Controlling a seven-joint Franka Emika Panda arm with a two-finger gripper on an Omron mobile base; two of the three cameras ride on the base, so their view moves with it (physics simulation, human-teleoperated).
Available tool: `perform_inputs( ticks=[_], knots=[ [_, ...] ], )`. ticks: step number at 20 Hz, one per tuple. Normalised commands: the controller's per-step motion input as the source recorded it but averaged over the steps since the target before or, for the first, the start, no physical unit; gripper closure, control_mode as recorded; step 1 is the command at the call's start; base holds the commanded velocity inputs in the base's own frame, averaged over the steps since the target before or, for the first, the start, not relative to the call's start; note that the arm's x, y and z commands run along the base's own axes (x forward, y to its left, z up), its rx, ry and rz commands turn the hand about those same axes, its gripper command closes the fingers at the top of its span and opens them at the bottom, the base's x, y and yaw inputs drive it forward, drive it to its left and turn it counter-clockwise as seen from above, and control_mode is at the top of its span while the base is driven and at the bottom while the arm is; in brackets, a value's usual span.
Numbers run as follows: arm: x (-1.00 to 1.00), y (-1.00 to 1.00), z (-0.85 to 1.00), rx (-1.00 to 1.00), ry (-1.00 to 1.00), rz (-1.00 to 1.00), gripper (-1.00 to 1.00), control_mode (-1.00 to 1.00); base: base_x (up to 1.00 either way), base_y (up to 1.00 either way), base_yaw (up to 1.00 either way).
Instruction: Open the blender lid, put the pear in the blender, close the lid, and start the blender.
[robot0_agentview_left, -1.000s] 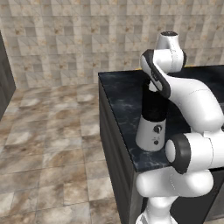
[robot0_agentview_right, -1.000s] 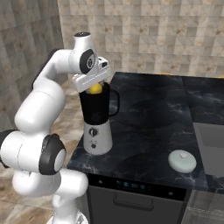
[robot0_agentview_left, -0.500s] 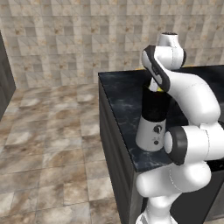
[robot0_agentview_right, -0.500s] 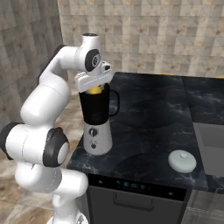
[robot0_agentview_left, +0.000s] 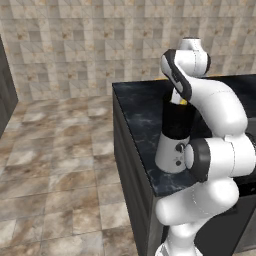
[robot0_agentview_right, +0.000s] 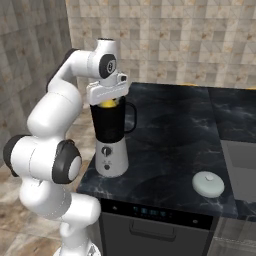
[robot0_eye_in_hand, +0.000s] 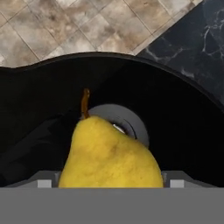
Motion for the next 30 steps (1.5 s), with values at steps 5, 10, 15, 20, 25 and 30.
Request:
perform_inputs(
  ticks=[5,10,15,20,25,30],
  knots=[
    [-0.10,-0.22,-0.12,0.00,0.00,0.00,-1.00,-1.00,0.00,0.00,0.00],
    [-0.19,-0.18,0.01,0.00,-0.09,0.00,-1.00,-1.00,0.00,0.00,0.00],
    [-0.18,0.05,0.80,-0.02,-0.15,-0.05,-1.00,-1.00,0.00,0.00,0.00],
    [-0.64,0.01,0.63,0.00,-0.17,-0.13,-1.00,-1.00,0.00,0.00,0.00],
    [-1.00,-0.37,-0.10,0.04,-0.26,-0.22,-1.00,-1.00,0.00,0.00,0.00],
    [-0.99,-0.79,-0.70,0.13,-0.21,-0.28,-1.00,-1.00,0.00,0.00,0.00]
  ],
)
